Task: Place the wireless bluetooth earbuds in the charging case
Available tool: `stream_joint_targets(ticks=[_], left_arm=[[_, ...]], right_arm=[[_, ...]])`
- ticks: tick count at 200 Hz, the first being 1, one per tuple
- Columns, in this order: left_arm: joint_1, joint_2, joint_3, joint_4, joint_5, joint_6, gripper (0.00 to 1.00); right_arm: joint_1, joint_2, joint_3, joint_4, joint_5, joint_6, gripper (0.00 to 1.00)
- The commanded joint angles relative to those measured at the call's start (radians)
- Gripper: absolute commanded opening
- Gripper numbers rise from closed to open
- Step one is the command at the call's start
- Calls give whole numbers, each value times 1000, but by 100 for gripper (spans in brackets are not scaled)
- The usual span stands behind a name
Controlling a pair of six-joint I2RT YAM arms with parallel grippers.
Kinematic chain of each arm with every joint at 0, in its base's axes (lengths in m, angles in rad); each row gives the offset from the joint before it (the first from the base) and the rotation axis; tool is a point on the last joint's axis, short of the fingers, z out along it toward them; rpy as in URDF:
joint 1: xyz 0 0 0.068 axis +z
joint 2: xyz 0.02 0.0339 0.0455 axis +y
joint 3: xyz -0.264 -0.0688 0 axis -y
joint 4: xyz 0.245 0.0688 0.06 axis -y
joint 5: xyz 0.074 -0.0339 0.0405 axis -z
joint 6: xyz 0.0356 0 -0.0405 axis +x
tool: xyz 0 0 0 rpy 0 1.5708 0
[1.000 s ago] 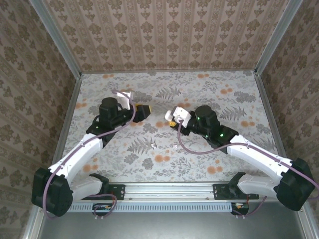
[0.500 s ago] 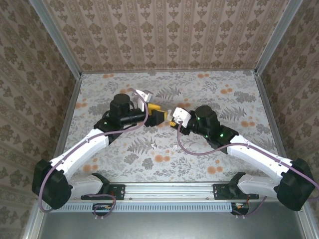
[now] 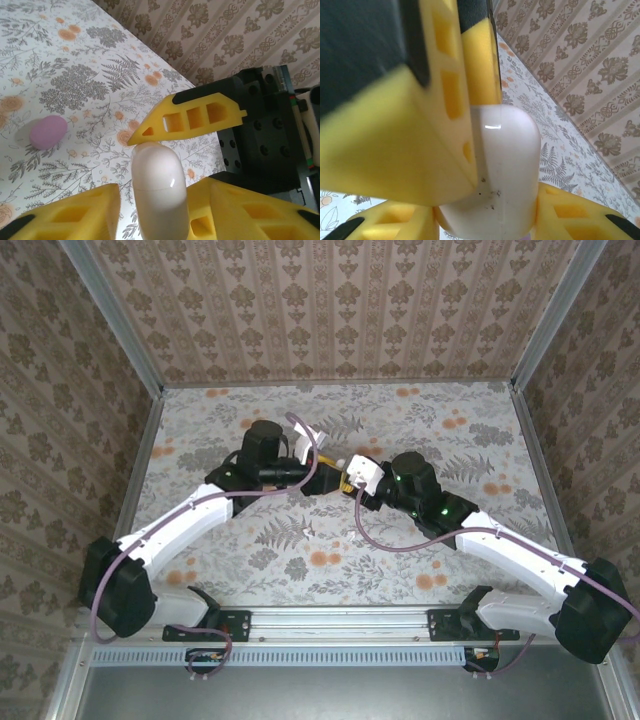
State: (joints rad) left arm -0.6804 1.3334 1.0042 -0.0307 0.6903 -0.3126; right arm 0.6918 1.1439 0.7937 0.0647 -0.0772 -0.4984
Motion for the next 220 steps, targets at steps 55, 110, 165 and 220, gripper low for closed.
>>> stream_joint_targets(ticks=[55, 110, 165, 220], left_arm=[[-8, 50, 57, -46, 42, 14, 37], [-7, 65, 71, -61, 47, 18, 27], [-3, 48, 64, -28, 30, 6, 23], [4, -157, -177, 425, -200, 129, 23]], right_arm=[[4, -6, 8, 37, 22, 6, 42], [5, -13, 4, 41, 25, 6, 43], [5, -39, 20, 2, 37, 20, 54], [-123, -151, 76, -60, -244, 404, 64]])
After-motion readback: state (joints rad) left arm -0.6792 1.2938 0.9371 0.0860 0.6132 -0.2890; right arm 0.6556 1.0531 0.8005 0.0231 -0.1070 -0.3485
